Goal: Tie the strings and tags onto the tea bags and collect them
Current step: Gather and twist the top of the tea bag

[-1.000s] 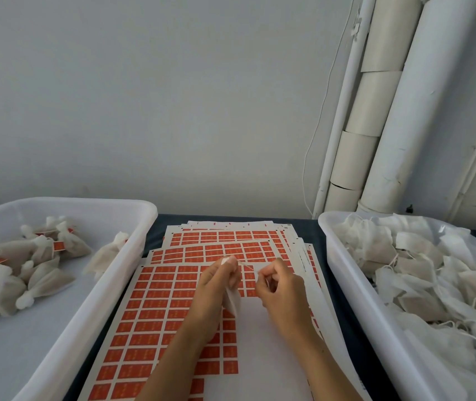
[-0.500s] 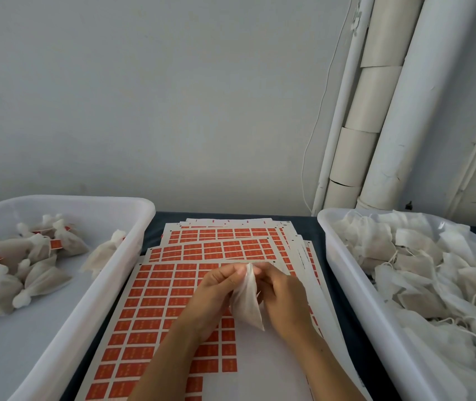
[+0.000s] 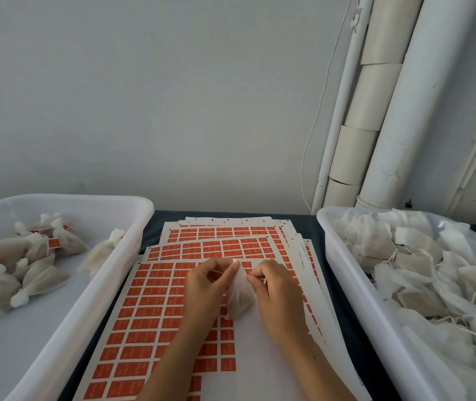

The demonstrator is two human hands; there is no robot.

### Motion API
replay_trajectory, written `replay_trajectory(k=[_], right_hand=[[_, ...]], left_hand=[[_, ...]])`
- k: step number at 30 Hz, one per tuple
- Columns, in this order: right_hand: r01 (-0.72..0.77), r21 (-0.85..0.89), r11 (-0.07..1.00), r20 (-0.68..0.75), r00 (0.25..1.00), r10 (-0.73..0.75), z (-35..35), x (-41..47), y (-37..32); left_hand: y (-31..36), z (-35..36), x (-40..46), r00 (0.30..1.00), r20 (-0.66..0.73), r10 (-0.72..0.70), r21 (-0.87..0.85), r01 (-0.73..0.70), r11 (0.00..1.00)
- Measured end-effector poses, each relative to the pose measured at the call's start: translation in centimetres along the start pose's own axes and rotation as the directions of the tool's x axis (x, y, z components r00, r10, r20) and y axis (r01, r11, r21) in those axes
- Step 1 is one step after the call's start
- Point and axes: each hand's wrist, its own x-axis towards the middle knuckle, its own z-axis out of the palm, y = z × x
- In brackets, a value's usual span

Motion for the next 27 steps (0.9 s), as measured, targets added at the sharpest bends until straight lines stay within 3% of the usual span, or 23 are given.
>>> replay_trajectory(k=[15,22,27], right_hand=[[0.023,0.182,0.983,-0.002,1.0,-0.023,0.63,-0.28,0.41],[0.01,0.167,0.986,-0.016,1.0,-0.008,0.43,-0.14,0.96],[0.047,0.214,0.976,-0.034,0.999,-0.041,0.39,-0.05,0.78]], left_hand=[[-0.75,0.58,-0.45,0.998,0.054,0.046,0.123,-0.052,0.991],[-0.41,0.76,-0.78,0.976,0.162,0.146,0.197,-0.178,0.964],[-0.17,0.58,-0.85,0.975,0.126,0.184,0.208,-0.208,0.956]])
